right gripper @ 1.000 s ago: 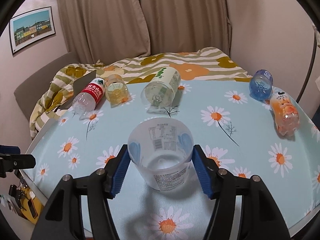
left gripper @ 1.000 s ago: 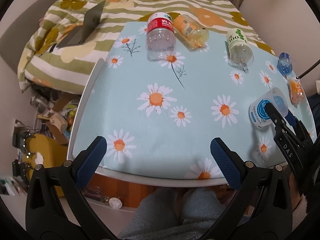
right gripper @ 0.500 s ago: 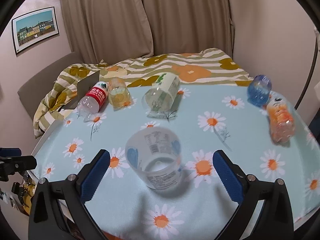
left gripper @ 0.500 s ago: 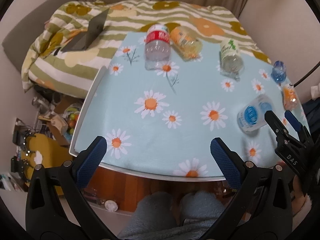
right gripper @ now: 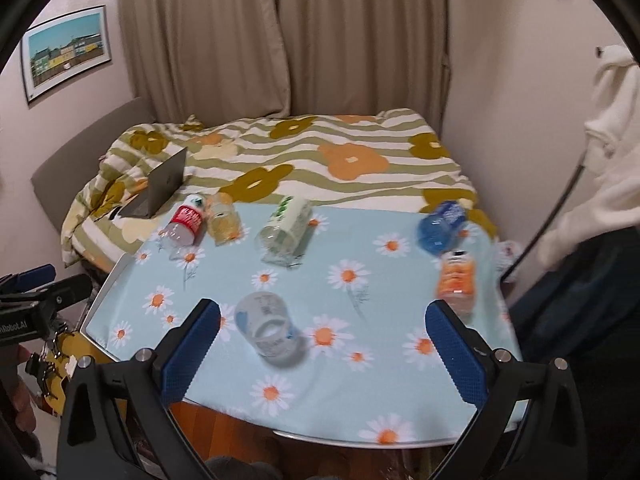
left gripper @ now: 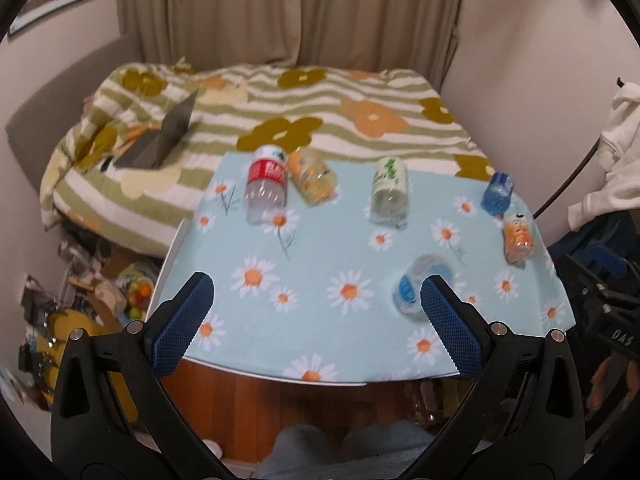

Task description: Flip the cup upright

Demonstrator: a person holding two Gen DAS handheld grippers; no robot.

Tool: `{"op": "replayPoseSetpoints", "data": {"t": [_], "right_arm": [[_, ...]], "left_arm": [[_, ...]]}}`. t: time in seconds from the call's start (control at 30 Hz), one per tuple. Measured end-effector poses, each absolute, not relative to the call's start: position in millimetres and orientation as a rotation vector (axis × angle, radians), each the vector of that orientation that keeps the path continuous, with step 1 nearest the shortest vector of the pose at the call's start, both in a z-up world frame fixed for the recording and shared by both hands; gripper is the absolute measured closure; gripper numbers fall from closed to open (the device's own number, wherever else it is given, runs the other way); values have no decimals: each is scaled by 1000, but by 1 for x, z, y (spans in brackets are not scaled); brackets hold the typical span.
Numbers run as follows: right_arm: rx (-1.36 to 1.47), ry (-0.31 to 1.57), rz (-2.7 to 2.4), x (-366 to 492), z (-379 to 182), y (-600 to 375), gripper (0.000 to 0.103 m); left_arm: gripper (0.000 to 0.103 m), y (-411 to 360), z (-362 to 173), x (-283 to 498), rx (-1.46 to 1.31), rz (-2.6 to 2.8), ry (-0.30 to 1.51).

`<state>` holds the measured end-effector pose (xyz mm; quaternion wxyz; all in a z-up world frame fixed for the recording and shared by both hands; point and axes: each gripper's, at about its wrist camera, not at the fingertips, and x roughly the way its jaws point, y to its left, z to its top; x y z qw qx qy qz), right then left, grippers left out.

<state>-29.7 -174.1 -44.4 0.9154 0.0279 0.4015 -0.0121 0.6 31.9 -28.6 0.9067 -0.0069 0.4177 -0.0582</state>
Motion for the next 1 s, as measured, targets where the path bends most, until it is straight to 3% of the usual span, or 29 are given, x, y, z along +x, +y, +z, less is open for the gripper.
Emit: {"op": "replayPoseSetpoints", "data": {"t": [1.0], "right_arm": [[88, 807, -130, -54, -14, -206, 1]], "left_arm": [[0, 3, -3, -20, 26, -126, 765]]}}
